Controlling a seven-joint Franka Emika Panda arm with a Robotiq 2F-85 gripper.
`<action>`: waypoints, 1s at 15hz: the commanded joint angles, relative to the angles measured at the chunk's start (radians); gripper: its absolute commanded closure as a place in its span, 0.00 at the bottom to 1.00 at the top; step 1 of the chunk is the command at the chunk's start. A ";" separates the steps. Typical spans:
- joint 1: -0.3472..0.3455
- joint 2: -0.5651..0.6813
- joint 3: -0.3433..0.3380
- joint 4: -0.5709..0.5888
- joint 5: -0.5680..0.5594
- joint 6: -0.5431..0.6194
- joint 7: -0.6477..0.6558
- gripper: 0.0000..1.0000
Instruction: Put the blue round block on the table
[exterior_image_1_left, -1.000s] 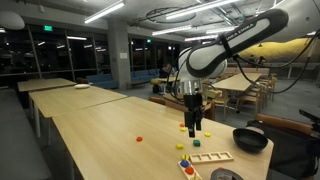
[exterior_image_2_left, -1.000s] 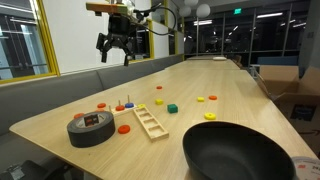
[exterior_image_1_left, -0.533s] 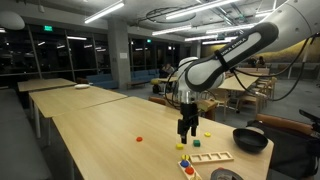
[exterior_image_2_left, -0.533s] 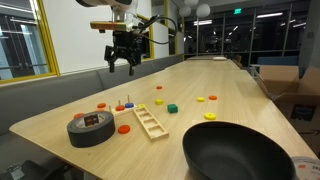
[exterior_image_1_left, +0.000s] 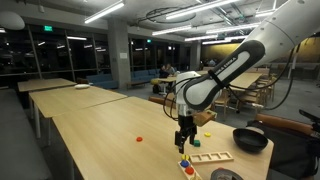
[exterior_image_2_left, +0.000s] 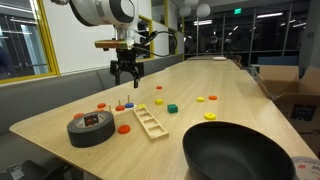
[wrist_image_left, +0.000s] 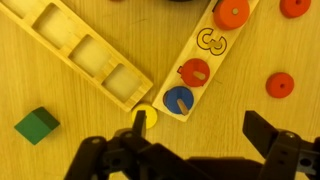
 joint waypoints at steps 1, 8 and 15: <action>0.005 0.025 -0.001 -0.001 -0.029 0.055 0.050 0.00; 0.005 0.020 -0.002 -0.061 -0.022 0.149 0.059 0.00; 0.006 0.020 0.000 -0.120 -0.014 0.199 0.049 0.00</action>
